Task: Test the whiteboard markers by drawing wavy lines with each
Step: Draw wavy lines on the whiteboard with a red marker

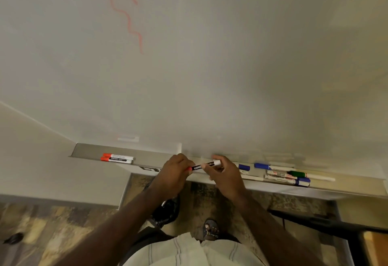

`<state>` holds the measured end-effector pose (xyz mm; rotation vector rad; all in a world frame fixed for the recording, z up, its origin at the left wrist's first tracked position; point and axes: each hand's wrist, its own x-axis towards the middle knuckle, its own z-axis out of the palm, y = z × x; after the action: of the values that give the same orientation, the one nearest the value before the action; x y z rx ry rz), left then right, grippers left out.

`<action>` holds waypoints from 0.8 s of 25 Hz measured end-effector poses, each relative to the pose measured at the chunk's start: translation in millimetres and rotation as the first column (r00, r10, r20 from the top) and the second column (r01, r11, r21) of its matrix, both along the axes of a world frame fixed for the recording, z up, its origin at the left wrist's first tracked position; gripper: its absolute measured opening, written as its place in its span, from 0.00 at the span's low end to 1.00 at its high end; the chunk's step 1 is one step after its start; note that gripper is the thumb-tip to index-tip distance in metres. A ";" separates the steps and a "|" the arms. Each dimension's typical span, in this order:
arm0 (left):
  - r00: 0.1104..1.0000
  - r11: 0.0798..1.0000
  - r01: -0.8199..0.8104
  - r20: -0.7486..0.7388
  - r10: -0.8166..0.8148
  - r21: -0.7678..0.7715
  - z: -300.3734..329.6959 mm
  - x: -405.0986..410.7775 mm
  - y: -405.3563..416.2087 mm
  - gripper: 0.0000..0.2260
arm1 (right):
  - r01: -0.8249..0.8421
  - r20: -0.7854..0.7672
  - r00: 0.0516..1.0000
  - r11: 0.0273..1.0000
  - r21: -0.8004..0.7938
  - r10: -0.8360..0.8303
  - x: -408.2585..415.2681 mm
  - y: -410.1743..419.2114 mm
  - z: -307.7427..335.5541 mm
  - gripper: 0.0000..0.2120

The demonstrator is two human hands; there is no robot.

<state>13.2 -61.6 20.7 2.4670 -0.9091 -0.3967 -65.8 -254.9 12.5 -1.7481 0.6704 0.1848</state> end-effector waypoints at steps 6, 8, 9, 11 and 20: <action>0.994 0.976 -0.020 -0.106 -0.003 -0.216 18.9 -6.4 20.2 0.12 | 0.219 -0.068 0.972 0.760 0.612 -0.226 1.0 19.7 27.0 0.18; 0.993 0.963 0.023 -0.105 -0.053 -0.268 31.4 -11.6 25.0 0.12 | 0.172 -0.068 0.984 0.757 0.631 -0.167 -3.3 27.9 40.6 0.19; 0.993 0.954 0.043 -0.093 -0.073 -0.297 37.7 -14.7 28.0 0.11 | 0.154 -0.069 0.987 0.767 0.623 -0.142 -5.5 34.2 46.7 0.19; 0.991 0.945 0.069 -0.084 -0.101 -0.319 48.8 -18.1 33.2 0.09 | 0.151 -0.065 0.988 0.777 0.612 -0.141 -9.4 44.4 57.0 0.19; 0.946 0.908 0.102 -0.243 -0.214 -0.406 99.8 -38.4 62.3 0.09 | 0.089 -0.011 0.994 0.741 0.666 -0.109 -33.5 76.9 89.2 0.15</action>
<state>-25.2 0.7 120.5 1.9218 -0.9643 -0.5507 -99.3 -178.0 101.6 -1.0128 0.5775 0.2864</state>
